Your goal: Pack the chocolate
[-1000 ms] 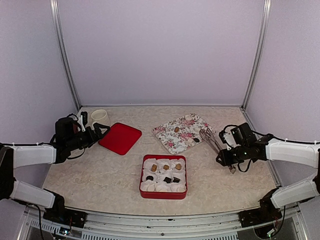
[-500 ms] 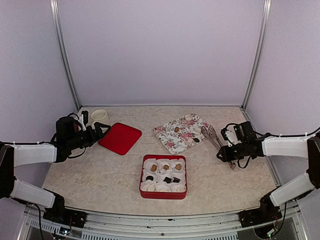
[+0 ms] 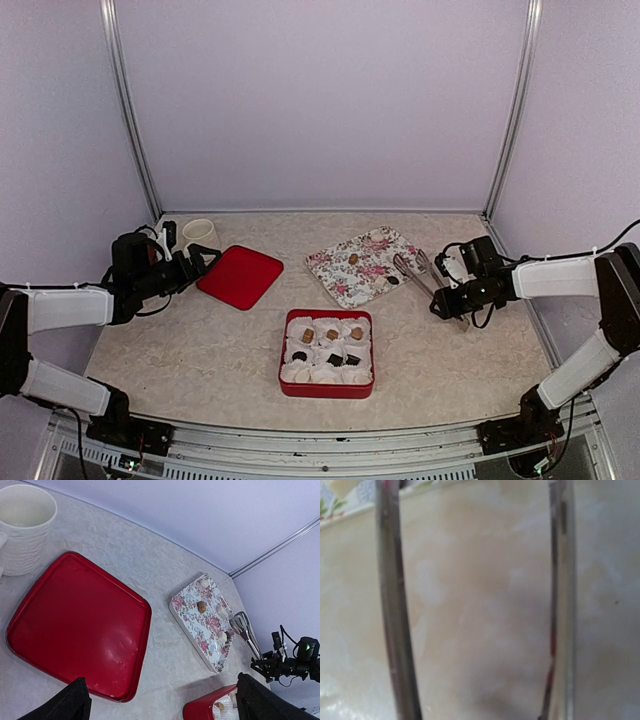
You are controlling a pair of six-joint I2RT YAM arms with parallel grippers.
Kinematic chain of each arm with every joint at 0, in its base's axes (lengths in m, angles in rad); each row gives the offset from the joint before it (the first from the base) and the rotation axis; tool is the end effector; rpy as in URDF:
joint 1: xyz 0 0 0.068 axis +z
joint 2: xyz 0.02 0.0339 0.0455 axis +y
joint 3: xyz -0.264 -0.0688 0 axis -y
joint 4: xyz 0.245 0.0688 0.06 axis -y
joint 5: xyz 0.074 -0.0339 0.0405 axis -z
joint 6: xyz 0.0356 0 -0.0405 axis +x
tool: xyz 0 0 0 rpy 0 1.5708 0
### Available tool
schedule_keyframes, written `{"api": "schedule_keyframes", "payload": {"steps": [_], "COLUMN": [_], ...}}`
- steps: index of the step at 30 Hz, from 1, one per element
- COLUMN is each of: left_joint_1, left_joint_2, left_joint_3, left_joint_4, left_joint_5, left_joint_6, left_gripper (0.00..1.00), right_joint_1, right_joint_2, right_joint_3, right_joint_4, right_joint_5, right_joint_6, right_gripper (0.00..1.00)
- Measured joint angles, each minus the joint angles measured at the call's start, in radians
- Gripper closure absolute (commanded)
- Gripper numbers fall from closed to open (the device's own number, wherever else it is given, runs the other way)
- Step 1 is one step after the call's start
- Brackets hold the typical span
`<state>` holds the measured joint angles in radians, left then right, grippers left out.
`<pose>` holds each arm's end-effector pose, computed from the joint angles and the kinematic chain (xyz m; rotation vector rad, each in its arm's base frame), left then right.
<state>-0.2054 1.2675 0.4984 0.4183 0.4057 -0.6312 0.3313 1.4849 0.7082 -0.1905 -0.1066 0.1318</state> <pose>0.2508 -0.0666 0.2015 -0.1408 2.0045 -0.9385 0.2600 0.0934 0.1575 -0.2972 2.5431 0.3158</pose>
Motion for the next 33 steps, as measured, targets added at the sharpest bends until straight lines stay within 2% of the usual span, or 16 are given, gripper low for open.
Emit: {"api": "schedule_keyframes", "payload": {"steps": [8, 19, 26, 33], "left_joint_1": [0.000, 0.000, -0.004, -0.056], "left_joint_2": [0.000, 0.000, 0.008, 0.035], "left_joint_3": [0.000, 0.002, 0.056, 0.158], "left_joint_4": [0.000, -0.001, -0.072, -0.198], "left_joint_5": [-0.003, -0.006, -0.050, -0.138], "left_joint_6": [0.000, 0.002, 0.018, 0.090], "left_gripper": [0.01, 0.01, 0.01, 0.03], "right_joint_1": [-0.003, -0.003, -0.006, -0.006], "right_joint_2": [0.062, 0.069, 0.027, -0.068], "right_joint_3": [0.009, 0.015, 0.034, 0.119], "right_joint_4": [-0.006, -0.013, -0.031, -0.044], "right_joint_5": [-0.005, -0.013, -0.032, -0.056], "right_joint_6": [-0.016, -0.030, -0.031, -0.034], "right_gripper": [0.38, 0.19, 0.00, 0.00]}}
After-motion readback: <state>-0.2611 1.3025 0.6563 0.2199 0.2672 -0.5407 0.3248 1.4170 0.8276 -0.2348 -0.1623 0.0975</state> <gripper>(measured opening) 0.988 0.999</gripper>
